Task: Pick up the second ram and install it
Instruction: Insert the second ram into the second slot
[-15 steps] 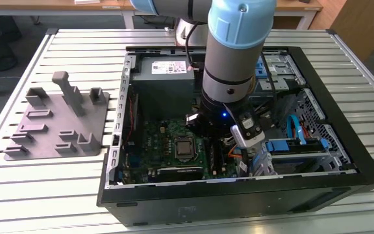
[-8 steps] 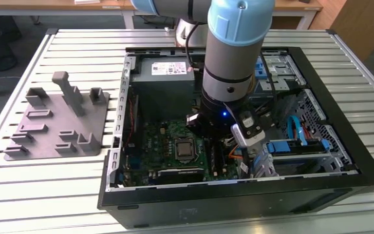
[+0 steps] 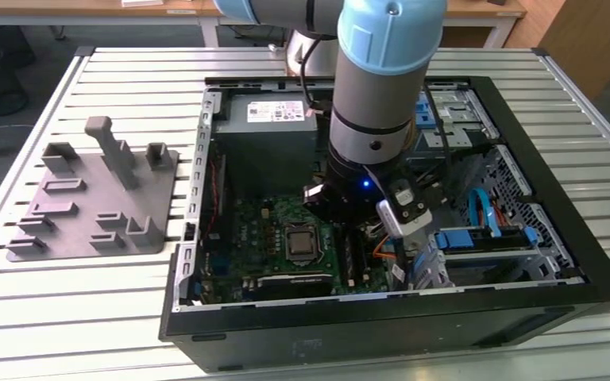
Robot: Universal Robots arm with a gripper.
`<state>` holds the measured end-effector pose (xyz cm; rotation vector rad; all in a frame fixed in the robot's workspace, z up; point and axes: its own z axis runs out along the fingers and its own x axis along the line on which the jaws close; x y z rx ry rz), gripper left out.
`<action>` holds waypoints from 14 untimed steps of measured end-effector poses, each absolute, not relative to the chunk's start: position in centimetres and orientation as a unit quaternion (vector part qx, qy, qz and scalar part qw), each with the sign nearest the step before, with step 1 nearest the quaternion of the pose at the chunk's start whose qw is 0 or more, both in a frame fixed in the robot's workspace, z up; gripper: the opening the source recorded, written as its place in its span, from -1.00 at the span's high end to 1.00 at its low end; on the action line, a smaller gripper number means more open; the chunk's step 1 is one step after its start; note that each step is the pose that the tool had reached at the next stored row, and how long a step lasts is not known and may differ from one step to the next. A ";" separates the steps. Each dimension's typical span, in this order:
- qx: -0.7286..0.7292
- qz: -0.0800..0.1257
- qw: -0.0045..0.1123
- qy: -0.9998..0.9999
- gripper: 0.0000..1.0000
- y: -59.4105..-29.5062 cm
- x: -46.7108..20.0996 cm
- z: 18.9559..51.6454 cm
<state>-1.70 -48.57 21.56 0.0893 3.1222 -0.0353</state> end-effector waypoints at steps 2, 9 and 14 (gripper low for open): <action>0.026 -0.011 0.009 1.000 0.73 -48.6 -1.9 21.6; 0.012 -0.011 0.009 1.000 0.73 -48.4 -2.0 21.5; 0.012 -0.013 0.009 1.000 0.73 -48.3 -2.0 21.4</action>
